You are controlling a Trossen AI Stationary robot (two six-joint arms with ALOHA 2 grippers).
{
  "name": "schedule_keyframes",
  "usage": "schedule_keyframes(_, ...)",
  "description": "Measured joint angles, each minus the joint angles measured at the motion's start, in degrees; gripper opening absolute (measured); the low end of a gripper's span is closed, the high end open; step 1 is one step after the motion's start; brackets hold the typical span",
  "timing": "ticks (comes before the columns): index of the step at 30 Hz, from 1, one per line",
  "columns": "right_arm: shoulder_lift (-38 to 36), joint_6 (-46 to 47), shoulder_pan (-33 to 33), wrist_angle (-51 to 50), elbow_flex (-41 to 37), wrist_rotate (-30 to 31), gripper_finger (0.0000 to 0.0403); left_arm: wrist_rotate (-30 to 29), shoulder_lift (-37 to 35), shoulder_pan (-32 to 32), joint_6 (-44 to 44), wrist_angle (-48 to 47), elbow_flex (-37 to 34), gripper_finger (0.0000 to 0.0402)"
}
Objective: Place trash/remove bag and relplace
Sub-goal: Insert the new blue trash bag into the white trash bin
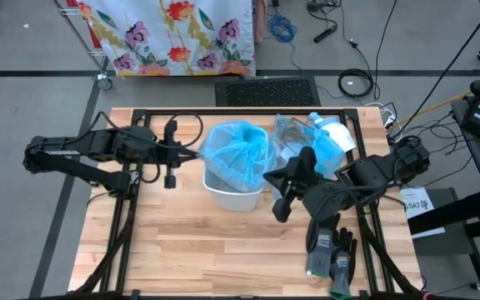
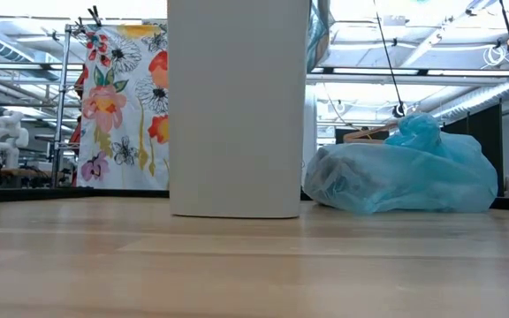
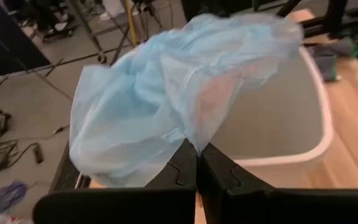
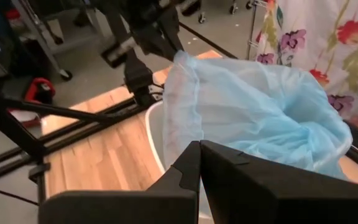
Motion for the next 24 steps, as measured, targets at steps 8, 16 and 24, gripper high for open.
schedule_keyframes(8,2.98,-0.17,-1.35,-0.56,0.0,-5.61,0.0031,1.75,0.0,-3.03,-1.91,-3.13,0.54,0.0004)
schedule_keyframes(16,6.14,-0.95,-1.99,-0.61,-0.02,-9.09,0.0118,3.48,0.0,-7.35,-7.3,-8.94,0.54,0.0004)
schedule_keyframes(24,8.57,-6.79,-2.24,-1.23,-0.02,-9.16,0.0159,3.55,0.0,-9.87,-7.34,-8.9,0.54,0.0004)
